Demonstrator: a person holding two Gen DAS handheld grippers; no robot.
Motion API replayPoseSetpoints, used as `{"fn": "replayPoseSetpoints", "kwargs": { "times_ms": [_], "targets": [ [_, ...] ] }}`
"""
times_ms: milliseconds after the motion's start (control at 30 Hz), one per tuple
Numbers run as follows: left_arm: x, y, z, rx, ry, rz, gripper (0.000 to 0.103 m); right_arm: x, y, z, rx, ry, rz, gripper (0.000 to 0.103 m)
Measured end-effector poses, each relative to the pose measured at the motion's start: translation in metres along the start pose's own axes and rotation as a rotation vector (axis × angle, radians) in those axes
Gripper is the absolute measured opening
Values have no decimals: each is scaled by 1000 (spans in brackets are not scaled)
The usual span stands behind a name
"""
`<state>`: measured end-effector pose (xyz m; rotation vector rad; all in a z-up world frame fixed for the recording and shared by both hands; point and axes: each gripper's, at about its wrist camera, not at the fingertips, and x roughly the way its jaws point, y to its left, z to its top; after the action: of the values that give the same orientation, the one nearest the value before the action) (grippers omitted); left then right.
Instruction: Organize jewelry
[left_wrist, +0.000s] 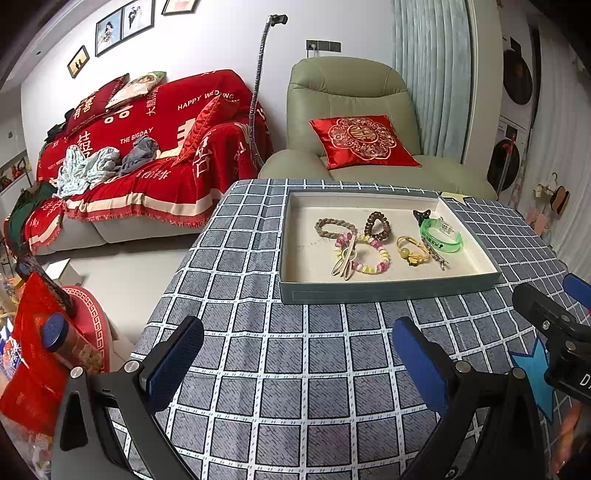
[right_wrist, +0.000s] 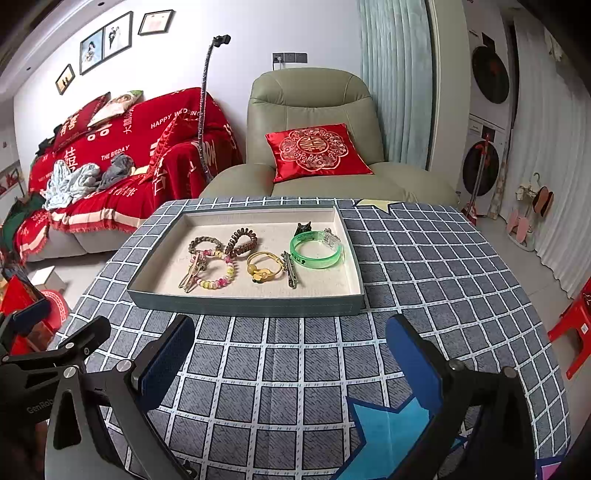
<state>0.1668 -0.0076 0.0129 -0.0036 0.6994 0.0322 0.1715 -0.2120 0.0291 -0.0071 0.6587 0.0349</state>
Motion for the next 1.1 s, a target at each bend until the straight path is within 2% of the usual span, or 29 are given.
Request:
{"fn": "replayPoseSetpoints", "kwargs": {
  "times_ms": [1100],
  "targets": [
    [-3, 2, 2, 1, -2, 1, 103, -1, 2, 0, 0, -1, 0, 103]
  ]
}}
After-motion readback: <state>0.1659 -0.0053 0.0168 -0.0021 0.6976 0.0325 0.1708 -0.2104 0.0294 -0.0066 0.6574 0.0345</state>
